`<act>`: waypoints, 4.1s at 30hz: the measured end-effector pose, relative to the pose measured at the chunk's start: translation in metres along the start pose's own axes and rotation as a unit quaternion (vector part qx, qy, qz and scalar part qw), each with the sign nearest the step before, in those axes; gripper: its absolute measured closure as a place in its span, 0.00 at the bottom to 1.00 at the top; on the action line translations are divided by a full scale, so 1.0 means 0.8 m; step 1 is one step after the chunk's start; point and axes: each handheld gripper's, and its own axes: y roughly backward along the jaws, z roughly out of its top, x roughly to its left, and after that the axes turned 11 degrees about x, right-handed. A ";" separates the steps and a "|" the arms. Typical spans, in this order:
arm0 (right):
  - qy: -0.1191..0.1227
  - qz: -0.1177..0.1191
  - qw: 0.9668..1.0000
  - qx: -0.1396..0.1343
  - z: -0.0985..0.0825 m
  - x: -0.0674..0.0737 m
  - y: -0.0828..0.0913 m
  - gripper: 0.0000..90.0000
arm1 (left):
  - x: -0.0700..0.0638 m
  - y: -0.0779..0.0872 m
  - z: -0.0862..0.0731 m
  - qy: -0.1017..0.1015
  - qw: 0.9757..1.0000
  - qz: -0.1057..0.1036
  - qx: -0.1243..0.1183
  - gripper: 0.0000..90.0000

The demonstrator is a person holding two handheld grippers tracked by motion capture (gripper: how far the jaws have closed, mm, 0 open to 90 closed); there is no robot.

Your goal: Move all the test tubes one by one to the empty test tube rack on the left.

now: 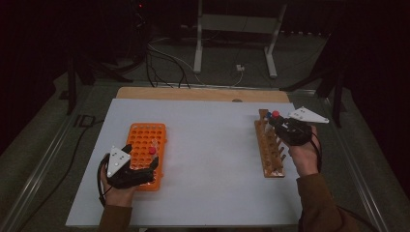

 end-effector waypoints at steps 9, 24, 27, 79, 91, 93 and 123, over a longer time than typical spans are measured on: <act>0.001 0.035 0.999 0.002 -0.003 0.020 -0.007 0.83 | -0.015 0.001 0.022 -0.009 1.000 -0.014 -0.011 0.00; 0.044 0.088 0.995 0.016 -0.008 0.082 -0.023 0.83 | -0.056 -0.026 0.052 -0.049 0.998 -0.039 -0.010 0.01; 0.050 0.096 0.994 0.018 -0.007 0.092 -0.025 0.83 | -0.065 -0.035 0.054 -0.057 0.997 -0.046 -0.006 0.01; 0.078 0.195 0.977 0.023 -0.007 0.176 -0.039 0.75 | -0.157 -0.126 0.049 -0.105 0.982 -0.146 0.062 0.82; 0.054 0.166 0.985 0.013 -0.013 0.155 -0.033 0.31 | -0.133 -0.118 0.040 -0.082 0.986 -0.133 0.067 0.83; 0.048 0.154 0.987 0.017 -0.015 0.151 -0.032 0.23 | -0.129 -0.115 0.038 -0.078 0.986 -0.133 0.066 0.83; -0.009 0.094 0.995 0.005 -0.047 0.085 -0.012 0.00 | -0.041 -0.026 0.013 -0.081 0.989 -0.116 0.045 0.83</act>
